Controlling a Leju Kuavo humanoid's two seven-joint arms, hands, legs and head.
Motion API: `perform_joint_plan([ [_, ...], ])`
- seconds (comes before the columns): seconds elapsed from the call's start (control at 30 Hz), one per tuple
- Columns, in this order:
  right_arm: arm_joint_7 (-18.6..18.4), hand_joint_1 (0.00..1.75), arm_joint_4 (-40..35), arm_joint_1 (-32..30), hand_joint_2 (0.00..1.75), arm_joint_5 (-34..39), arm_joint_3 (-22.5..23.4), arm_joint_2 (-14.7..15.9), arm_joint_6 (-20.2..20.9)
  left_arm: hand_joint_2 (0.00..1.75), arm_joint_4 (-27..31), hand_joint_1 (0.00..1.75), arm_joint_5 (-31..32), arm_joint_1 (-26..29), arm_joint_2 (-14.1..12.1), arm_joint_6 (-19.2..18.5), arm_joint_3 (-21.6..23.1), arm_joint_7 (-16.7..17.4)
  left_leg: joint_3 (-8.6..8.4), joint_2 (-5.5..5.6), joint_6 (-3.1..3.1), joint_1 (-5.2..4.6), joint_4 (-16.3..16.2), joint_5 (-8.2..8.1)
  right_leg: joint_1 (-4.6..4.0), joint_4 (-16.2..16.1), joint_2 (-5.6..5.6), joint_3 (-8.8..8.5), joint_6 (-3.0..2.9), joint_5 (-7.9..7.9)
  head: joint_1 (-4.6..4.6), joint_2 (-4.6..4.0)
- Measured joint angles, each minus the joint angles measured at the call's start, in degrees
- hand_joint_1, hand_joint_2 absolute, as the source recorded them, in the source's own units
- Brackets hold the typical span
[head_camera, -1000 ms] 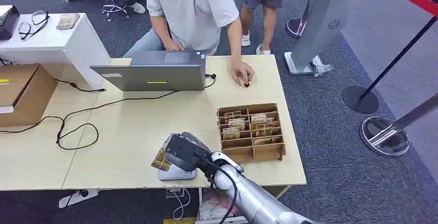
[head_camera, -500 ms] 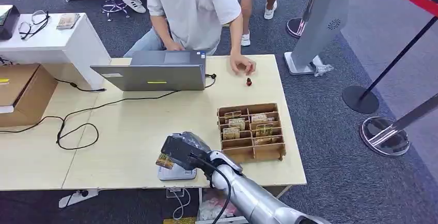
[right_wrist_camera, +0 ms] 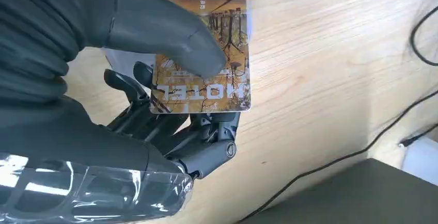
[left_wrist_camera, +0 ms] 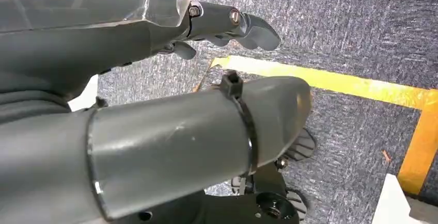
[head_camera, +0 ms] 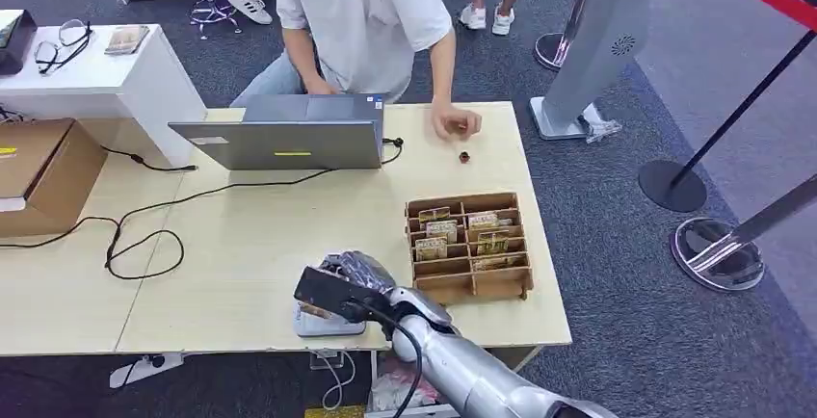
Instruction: Pass the card to the sensor for recognition and then transmit it.
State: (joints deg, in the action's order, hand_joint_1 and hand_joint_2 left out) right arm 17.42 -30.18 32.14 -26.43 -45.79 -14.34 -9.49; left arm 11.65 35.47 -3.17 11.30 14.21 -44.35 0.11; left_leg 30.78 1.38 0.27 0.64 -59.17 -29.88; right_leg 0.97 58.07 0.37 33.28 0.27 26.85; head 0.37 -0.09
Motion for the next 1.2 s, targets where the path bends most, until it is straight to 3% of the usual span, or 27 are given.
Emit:
perform_joint_plan([
  [0.43,-2.69,1.75,1.60,0.44,1.75,-5.20,-2.51,-0.13,-4.35,0.00,0.00,0.00,0.59,0.00,-0.02,-0.22,0.00,0.00,0.00,0.00,0.00,0.00,0.00,0.00,0.00,0.00,0.00,0.00,0.00,0.00,-0.02,0.00],
  [0.73,-6.47,1.75,2.19,0.52,1.75,-10.71,-4.28,-0.31,-7.80,0.00,0.00,0.00,1.03,0.00,-0.02,-0.68,0.00,0.00,0.00,0.00,0.00,0.00,0.00,0.00,0.00,0.00,0.00,0.00,0.00,0.00,0.00,0.00],
  [1.2,-9.00,1.75,3.04,0.50,1.75,-14.40,-5.51,-0.74,-9.09,0.00,0.00,0.00,1.51,0.00,-0.02,-1.01,0.00,0.00,-0.01,0.00,0.00,0.00,0.00,0.00,0.00,0.00,0.00,0.00,0.00,0.00,-0.02,0.00],
])
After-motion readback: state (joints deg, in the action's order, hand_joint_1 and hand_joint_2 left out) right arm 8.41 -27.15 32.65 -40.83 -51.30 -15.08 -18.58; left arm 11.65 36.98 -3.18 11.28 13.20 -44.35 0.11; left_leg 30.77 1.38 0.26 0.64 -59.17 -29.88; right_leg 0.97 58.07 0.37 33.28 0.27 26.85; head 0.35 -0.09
